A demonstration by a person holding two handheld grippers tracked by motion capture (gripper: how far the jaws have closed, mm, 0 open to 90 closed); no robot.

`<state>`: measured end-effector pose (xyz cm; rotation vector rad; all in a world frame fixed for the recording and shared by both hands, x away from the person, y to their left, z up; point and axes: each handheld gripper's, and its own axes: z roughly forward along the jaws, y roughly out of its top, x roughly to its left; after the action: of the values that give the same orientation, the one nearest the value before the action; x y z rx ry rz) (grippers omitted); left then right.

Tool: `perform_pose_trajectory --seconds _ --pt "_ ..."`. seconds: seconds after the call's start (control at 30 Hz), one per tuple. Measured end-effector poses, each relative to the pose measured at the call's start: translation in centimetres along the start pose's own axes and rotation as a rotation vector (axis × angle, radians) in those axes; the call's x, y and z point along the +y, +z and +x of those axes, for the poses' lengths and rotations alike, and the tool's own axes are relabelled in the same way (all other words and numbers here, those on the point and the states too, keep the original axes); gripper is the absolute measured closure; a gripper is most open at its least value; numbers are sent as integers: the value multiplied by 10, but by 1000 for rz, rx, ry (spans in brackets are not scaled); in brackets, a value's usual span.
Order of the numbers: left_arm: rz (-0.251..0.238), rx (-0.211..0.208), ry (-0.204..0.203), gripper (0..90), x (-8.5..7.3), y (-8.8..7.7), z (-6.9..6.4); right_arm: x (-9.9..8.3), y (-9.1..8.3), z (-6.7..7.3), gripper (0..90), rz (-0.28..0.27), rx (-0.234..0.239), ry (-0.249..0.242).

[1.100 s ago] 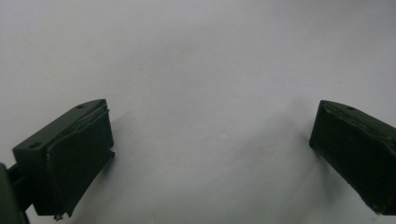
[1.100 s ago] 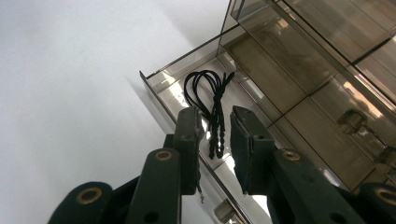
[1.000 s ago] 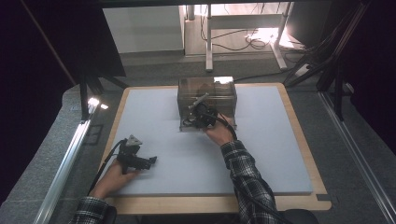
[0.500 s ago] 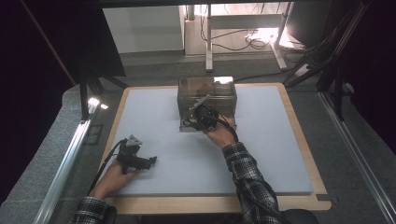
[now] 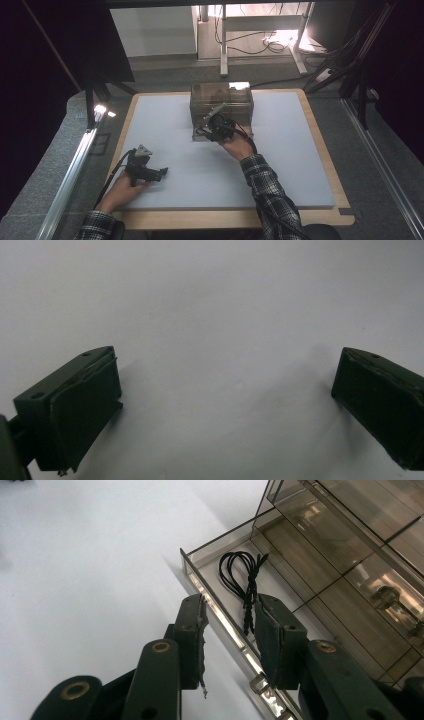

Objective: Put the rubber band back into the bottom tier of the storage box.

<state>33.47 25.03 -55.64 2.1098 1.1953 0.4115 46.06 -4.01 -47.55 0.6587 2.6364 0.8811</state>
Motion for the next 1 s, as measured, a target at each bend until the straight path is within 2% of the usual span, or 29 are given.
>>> perform_pose_trajectory --seconds 0.7,1.0 --pt "-1 -1 -2 0 0 0 0 -14 -11 2 564 8 -1 -9" --pt "-1 -1 -2 0 0 0 0 -20 -16 3 511 -1 6 4"
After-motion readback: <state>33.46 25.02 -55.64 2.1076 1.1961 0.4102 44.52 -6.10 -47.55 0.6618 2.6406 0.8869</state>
